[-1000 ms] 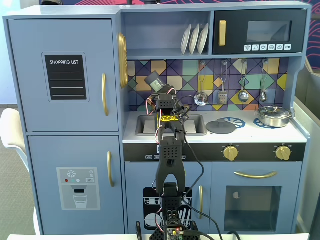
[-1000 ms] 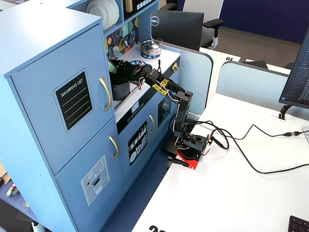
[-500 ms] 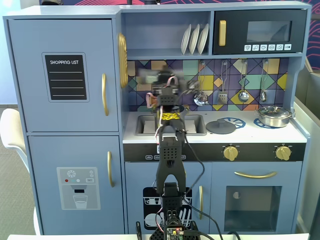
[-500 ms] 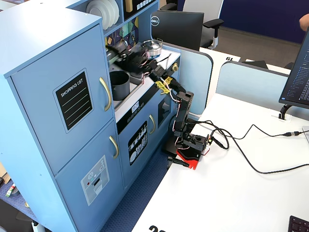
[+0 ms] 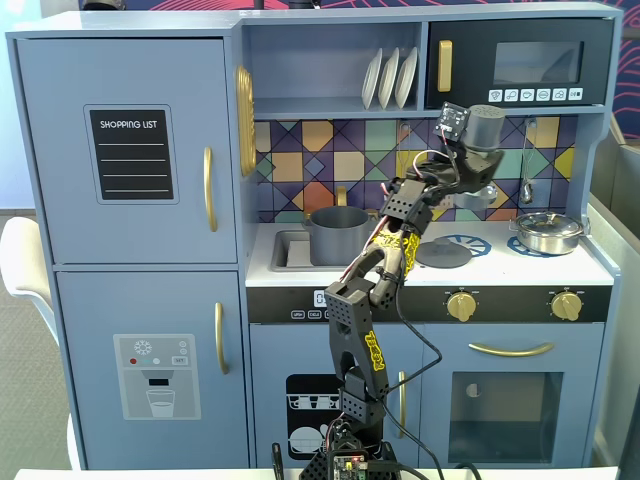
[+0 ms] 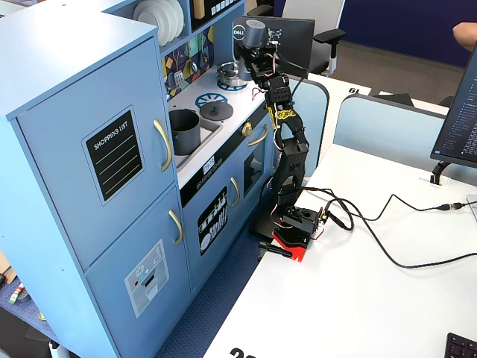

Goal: Put salt in the gray recipient

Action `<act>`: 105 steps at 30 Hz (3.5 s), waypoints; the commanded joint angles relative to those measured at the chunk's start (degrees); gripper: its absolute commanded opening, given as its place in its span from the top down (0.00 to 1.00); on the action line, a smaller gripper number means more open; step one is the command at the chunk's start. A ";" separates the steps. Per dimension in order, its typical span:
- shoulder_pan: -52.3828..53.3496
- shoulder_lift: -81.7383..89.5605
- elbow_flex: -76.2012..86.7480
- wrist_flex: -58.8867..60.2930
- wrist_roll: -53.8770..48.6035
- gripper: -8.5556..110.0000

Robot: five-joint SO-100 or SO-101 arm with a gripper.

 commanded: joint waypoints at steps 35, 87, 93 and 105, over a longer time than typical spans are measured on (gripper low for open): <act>0.97 -12.39 26.72 -39.02 -8.61 0.93; -39.81 72.25 76.82 52.29 -11.51 0.93; -47.20 78.13 98.44 46.41 -10.63 0.93; -48.69 79.45 116.89 36.47 -8.61 0.93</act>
